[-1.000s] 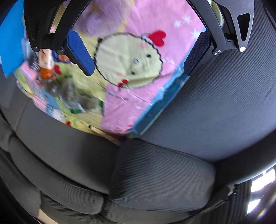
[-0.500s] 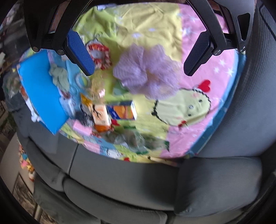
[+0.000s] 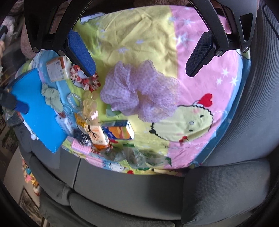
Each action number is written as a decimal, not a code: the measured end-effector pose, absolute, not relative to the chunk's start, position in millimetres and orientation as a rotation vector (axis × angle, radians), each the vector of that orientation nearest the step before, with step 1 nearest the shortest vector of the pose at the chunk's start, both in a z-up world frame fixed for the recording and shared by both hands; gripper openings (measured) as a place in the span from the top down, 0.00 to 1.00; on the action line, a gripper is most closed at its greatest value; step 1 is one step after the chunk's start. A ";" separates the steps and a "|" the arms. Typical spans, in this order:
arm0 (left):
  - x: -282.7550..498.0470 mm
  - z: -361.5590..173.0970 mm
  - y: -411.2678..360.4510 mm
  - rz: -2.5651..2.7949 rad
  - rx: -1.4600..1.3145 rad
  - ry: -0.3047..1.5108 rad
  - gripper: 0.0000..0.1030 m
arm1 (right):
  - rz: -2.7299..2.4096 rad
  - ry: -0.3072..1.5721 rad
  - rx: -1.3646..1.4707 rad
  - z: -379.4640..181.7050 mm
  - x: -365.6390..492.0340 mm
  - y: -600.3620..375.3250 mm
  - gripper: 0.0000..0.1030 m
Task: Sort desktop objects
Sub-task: 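Lower both tools together onto the lavender mesh bath puff, then close both tools on the lavender mesh puff and lift it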
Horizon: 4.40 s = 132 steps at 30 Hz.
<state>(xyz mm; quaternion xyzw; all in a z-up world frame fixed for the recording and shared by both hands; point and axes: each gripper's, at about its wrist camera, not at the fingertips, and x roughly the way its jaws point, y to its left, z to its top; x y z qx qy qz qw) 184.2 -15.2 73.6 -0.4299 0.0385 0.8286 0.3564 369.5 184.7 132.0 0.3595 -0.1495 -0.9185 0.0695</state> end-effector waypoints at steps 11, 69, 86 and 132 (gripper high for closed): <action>158.4 47.1 -20.8 2.063 -1.233 0.041 0.30 | -2.483 -0.640 1.269 93.5 291.4 170.2 0.52; 175.6 85.4 -5.8 1.966 -1.207 -0.085 0.68 | -2.483 -0.562 1.278 80.0 271.3 150.5 0.85; 175.5 56.5 9.2 1.941 -1.358 0.015 0.68 | -2.505 -0.676 1.455 43.7 268.4 180.4 0.42; 193.3 56.0 27.9 1.903 -1.375 0.093 0.69 | -2.525 -0.635 1.460 47.9 278.5 188.7 0.32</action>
